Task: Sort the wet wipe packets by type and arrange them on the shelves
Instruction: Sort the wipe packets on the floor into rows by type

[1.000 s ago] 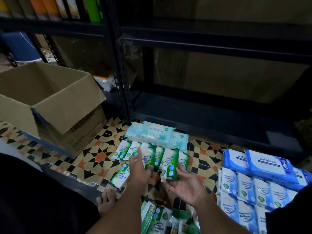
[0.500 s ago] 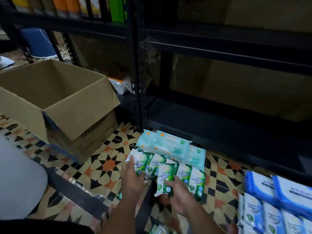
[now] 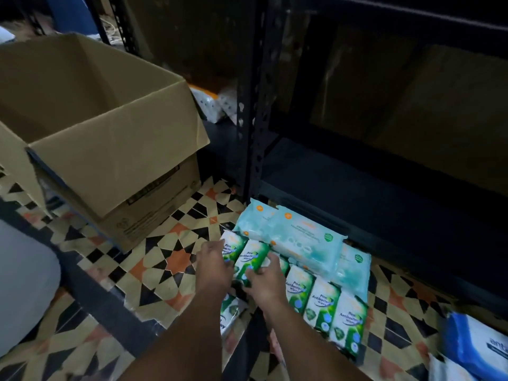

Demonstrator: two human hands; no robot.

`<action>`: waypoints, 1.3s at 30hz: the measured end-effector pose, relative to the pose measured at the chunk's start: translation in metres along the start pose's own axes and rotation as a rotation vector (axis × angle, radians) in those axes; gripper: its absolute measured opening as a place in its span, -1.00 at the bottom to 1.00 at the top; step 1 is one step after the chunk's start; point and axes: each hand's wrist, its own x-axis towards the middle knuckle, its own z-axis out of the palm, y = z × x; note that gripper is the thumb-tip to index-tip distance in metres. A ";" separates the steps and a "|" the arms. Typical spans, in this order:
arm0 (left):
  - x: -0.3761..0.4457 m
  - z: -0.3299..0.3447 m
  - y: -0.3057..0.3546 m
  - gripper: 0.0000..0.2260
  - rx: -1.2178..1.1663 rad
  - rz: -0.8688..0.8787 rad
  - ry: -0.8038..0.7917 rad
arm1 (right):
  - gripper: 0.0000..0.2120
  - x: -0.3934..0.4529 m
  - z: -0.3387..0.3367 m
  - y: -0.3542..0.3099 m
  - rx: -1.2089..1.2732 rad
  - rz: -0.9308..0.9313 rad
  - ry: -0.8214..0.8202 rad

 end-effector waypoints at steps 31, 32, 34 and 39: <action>-0.097 0.003 -0.015 -0.53 0.166 -0.121 0.002 | -0.65 -0.092 -0.091 0.066 -0.789 -0.275 -0.263; -0.098 0.003 -0.016 -0.51 0.172 -0.102 -0.031 | -0.67 -0.098 -0.092 0.071 -0.789 -0.288 -0.272; -0.101 0.002 -0.016 -0.46 0.209 -0.067 -0.096 | -0.65 -0.109 -0.093 0.080 -0.814 -0.293 -0.298; -0.106 0.000 -0.015 -0.32 0.387 -0.062 -0.282 | -0.37 -0.126 -0.091 0.106 -1.025 -0.307 -0.443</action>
